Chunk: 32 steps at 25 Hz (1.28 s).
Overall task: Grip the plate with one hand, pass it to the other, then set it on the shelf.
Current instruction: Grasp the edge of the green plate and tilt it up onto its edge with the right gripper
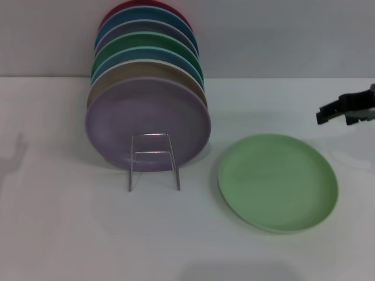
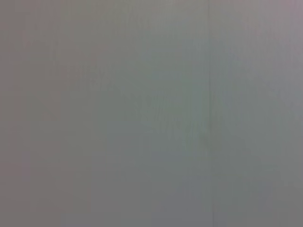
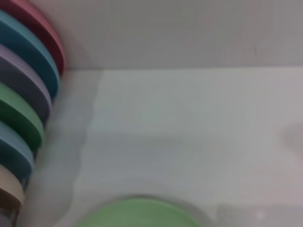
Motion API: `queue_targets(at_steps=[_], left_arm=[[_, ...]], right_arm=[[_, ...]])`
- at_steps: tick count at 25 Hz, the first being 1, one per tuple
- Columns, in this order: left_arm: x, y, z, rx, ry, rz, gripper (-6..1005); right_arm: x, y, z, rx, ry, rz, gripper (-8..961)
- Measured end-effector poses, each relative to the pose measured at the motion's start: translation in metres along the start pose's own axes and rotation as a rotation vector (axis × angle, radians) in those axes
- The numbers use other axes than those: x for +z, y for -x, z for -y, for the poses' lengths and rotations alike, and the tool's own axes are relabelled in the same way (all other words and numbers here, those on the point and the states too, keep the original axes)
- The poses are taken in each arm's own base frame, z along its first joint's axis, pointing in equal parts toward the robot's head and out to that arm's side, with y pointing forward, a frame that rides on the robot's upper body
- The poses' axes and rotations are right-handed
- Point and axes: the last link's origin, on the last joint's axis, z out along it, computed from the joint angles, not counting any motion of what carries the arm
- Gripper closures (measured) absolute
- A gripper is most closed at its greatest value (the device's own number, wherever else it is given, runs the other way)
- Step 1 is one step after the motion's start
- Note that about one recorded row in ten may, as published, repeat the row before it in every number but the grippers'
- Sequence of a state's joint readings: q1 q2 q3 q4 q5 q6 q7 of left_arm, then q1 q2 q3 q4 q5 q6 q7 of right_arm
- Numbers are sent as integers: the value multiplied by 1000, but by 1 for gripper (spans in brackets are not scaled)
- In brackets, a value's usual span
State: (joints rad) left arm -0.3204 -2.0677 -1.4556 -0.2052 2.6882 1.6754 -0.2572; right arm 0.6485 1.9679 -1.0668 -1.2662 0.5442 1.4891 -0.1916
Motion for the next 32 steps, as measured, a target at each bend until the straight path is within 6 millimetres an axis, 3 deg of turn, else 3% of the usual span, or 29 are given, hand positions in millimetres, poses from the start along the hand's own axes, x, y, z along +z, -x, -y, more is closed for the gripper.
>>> queue_targets(at_steps=[9, 32], left_arm=[[3, 1, -4, -10, 3, -6, 157], [1, 0, -4, -41, 8, -5, 157]], right_arm=[[19, -4, 11, -16, 14, -125, 268], [54, -29, 24, -18, 21, -194, 274]])
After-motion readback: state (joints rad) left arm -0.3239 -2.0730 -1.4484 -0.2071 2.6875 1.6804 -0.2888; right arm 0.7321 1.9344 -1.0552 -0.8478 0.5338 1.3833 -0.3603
